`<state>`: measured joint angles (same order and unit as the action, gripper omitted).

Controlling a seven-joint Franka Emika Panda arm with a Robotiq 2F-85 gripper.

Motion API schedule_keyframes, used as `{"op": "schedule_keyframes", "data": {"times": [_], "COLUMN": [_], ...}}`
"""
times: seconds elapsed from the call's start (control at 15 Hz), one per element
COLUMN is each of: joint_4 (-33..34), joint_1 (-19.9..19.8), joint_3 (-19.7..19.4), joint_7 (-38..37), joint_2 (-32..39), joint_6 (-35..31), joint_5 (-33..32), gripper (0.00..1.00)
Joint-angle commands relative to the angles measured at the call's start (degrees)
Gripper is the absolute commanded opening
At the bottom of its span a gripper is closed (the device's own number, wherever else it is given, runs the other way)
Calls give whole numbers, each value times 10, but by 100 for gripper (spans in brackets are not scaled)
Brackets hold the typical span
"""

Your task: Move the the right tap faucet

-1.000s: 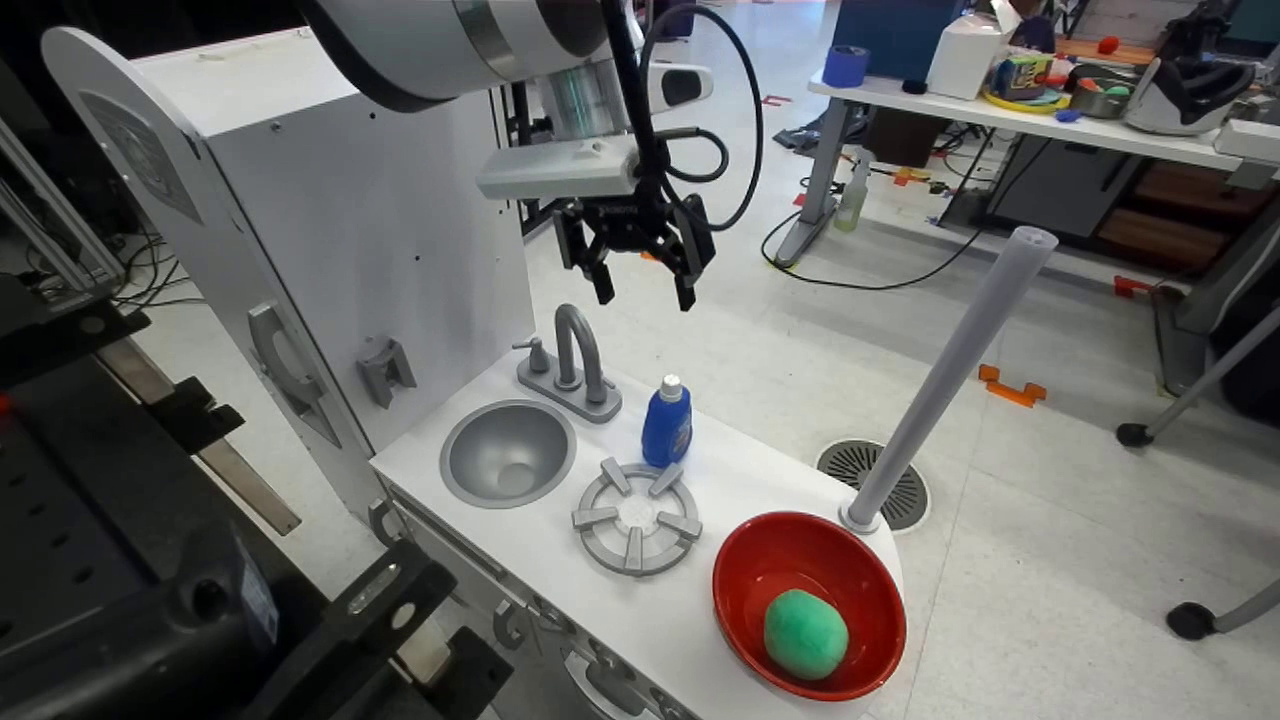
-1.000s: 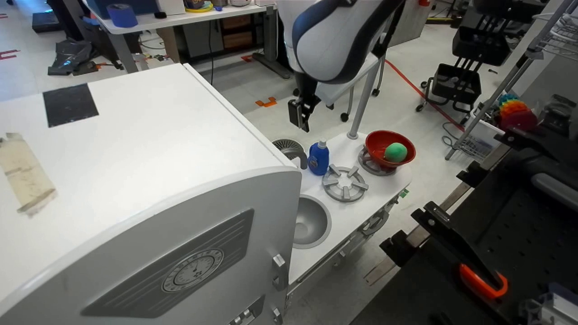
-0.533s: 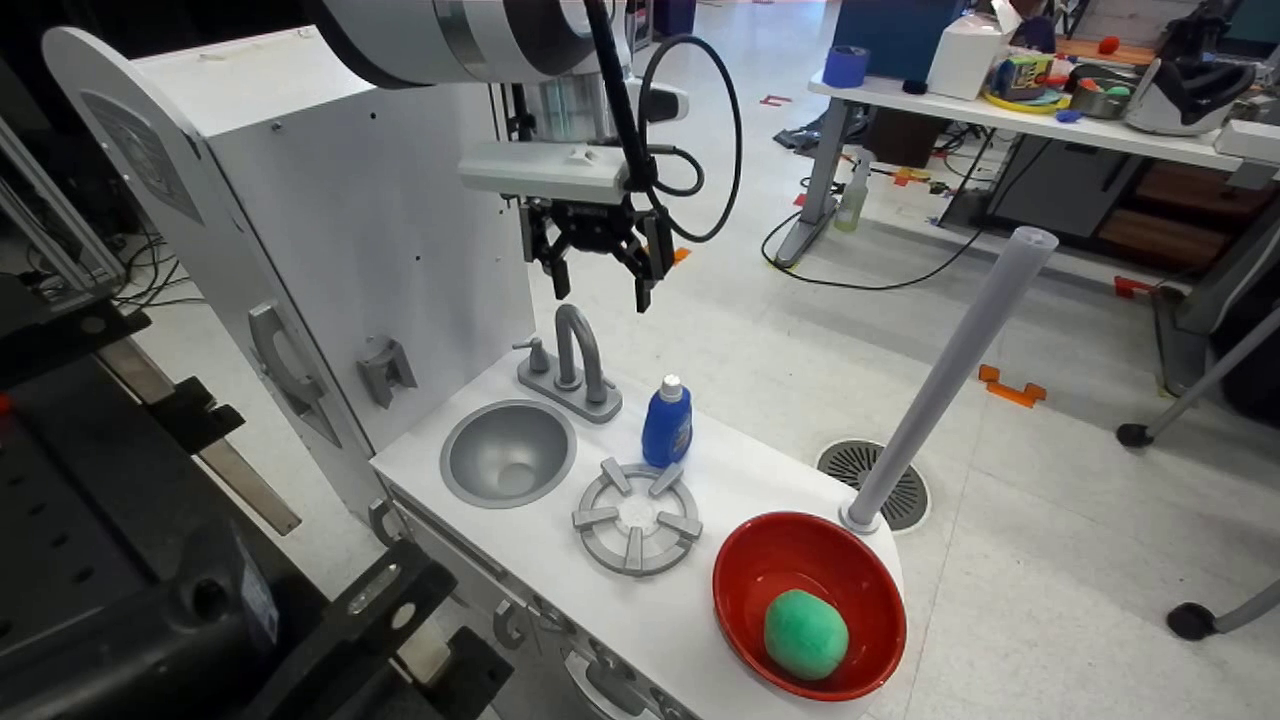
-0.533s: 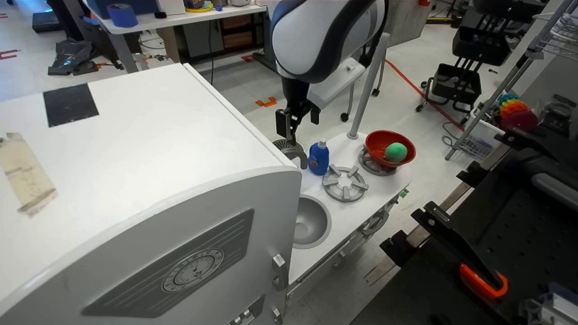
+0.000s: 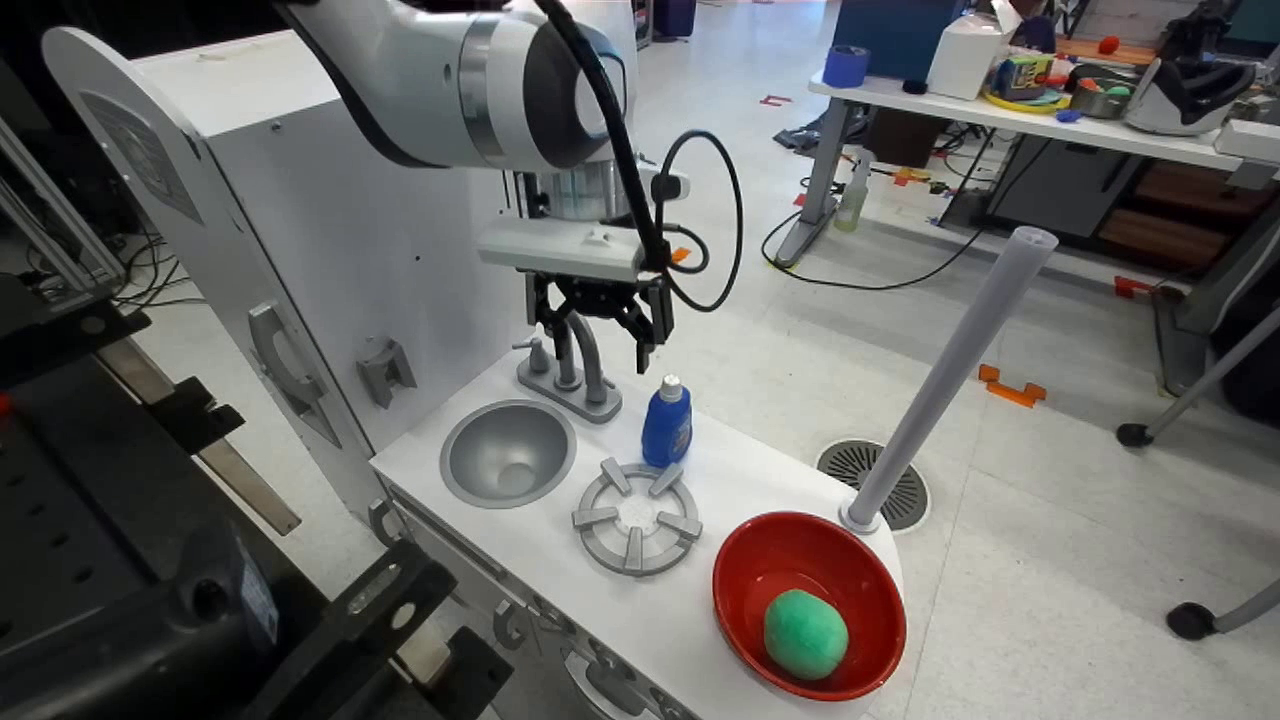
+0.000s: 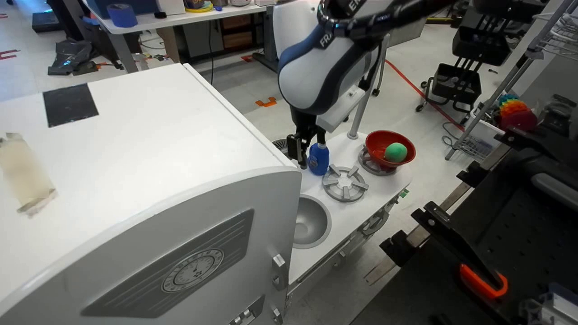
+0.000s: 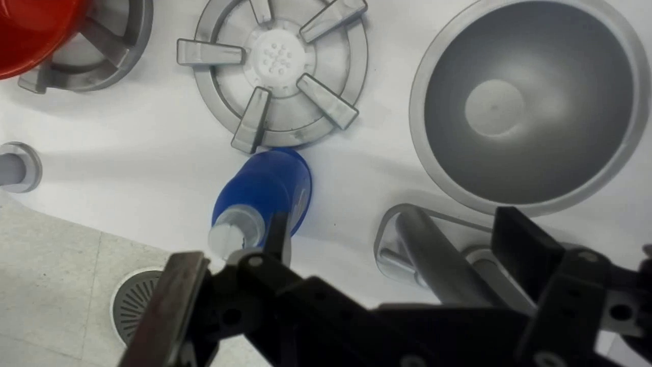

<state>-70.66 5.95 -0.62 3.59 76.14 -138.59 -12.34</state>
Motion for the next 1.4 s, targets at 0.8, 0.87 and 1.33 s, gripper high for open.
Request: {"op": "schedule_keyframes", "data": {"times": [0.8, 0.87, 1.33], "joint_4": [72, 65, -95], "joint_1": [-21, -21, -37], "joint_3": [52, 53, 78], "joint_7": [241, 247, 250], "joint_2": [83, 79, -18], "joint_6": [-72, -72, -56], "joint_5": [-5, -4, 7], "gripper": [100, 100, 100]}}
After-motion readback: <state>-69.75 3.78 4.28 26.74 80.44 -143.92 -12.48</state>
